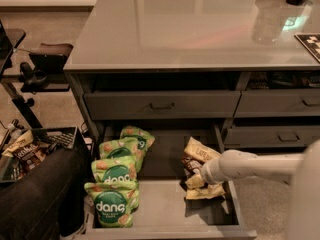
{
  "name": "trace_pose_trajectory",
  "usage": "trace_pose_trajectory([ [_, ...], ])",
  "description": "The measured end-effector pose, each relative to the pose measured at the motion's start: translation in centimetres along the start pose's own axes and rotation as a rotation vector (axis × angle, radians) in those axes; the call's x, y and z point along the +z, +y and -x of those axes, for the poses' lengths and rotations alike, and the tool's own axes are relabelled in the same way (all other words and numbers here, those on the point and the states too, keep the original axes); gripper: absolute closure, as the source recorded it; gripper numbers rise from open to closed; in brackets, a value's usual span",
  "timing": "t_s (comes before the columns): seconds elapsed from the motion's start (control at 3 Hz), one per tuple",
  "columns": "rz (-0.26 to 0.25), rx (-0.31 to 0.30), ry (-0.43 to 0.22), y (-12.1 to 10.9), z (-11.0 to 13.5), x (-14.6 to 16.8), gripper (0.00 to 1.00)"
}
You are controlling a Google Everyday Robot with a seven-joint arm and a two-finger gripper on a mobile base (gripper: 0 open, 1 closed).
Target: Pick brown chip bag from middle drawer and place on counter
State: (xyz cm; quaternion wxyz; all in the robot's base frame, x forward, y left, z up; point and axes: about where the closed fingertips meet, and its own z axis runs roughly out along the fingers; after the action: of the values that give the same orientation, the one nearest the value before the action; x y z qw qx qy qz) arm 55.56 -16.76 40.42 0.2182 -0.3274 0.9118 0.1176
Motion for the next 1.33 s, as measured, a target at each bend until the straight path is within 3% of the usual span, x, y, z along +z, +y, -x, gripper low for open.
trace_pose_trajectory([
  [0.67, -0.003, -0.113, -0.094, -0.2, 3.0, -8.1, 1.0],
  [1.33, 0.109, -0.206, -0.166, -2.1, 7.5, -14.3, 1.0],
])
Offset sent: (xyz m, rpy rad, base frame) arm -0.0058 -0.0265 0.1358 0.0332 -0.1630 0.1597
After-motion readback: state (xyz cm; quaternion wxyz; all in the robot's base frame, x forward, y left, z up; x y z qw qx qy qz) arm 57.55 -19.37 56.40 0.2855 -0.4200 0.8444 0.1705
